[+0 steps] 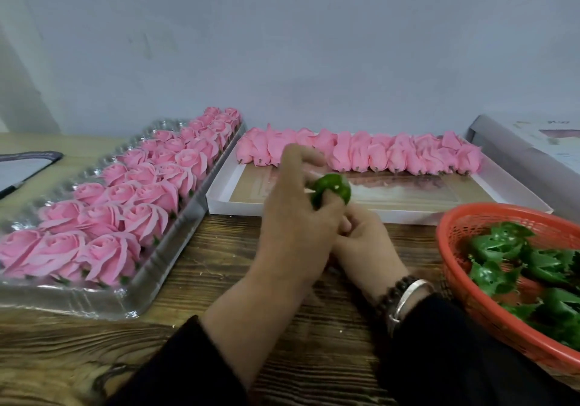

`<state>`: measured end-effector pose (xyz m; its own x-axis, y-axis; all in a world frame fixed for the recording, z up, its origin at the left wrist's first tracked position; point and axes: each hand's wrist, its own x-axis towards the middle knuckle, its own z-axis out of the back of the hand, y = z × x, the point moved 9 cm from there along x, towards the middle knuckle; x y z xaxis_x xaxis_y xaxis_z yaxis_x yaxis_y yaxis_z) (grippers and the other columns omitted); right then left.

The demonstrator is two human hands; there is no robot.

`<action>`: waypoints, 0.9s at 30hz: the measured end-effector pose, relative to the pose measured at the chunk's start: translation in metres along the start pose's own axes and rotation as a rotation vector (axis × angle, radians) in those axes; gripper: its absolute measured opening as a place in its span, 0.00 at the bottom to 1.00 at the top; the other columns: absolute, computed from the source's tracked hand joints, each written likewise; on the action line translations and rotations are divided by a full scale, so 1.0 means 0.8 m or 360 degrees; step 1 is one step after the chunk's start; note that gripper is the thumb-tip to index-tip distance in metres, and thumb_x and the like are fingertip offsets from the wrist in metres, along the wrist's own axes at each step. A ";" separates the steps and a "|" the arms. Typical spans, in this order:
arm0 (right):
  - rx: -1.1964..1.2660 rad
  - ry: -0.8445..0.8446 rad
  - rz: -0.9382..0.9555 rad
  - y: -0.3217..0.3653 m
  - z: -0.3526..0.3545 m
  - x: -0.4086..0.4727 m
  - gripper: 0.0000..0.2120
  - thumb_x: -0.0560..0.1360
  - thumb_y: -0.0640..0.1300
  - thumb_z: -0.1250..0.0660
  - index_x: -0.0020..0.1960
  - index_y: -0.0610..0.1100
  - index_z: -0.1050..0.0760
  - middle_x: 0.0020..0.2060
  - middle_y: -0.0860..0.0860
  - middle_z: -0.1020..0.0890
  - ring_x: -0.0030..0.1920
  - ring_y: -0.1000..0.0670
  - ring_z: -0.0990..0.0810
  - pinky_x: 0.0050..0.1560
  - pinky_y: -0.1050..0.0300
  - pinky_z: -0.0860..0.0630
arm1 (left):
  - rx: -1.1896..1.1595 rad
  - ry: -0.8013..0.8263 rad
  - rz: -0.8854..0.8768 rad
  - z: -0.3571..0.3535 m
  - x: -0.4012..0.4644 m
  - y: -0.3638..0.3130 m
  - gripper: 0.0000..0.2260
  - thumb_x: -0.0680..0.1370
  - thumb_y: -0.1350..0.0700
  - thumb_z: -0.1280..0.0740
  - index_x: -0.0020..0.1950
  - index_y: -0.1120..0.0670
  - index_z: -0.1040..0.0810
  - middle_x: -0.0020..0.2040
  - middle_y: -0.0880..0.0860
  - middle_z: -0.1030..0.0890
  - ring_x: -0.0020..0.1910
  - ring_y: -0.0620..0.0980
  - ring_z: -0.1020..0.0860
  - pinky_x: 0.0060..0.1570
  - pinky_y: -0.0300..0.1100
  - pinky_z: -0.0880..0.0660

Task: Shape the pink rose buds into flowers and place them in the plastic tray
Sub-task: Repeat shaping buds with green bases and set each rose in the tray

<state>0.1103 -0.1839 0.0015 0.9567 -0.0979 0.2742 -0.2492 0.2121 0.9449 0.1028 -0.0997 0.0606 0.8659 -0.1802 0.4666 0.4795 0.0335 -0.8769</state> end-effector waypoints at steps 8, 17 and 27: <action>0.0081 -0.0304 0.0049 -0.003 0.028 -0.005 0.11 0.70 0.34 0.29 0.36 0.48 0.26 0.32 0.49 0.24 0.36 0.49 0.28 0.41 0.55 0.30 | -0.0281 -0.0271 0.0628 0.097 -0.025 0.100 0.08 0.75 0.68 0.37 0.41 0.57 0.22 0.24 0.52 0.23 0.25 0.46 0.28 0.23 0.32 0.30; 0.0357 -0.0461 0.0160 0.026 0.036 -0.046 0.05 0.65 0.44 0.28 0.37 0.53 0.21 0.35 0.42 0.26 0.37 0.45 0.29 0.43 0.55 0.28 | -0.0405 0.0070 0.0786 0.064 -0.027 0.120 0.13 0.74 0.72 0.41 0.46 0.53 0.27 0.35 0.54 0.26 0.25 0.42 0.30 0.22 0.32 0.35; 0.0258 -0.0359 0.0195 0.036 0.016 -0.042 0.10 0.68 0.33 0.29 0.37 0.47 0.25 0.26 0.55 0.28 0.30 0.54 0.30 0.33 0.68 0.32 | -0.0915 0.0419 0.0878 0.028 -0.035 0.108 0.26 0.63 0.72 0.37 0.61 0.61 0.30 0.52 0.61 0.25 0.42 0.51 0.24 0.38 0.40 0.27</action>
<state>0.0690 -0.1871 0.0219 0.8648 -0.2985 0.4036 -0.3988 0.0798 0.9136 0.1235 -0.0696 -0.0253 0.8593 -0.5109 -0.0260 -0.2121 -0.3097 -0.9269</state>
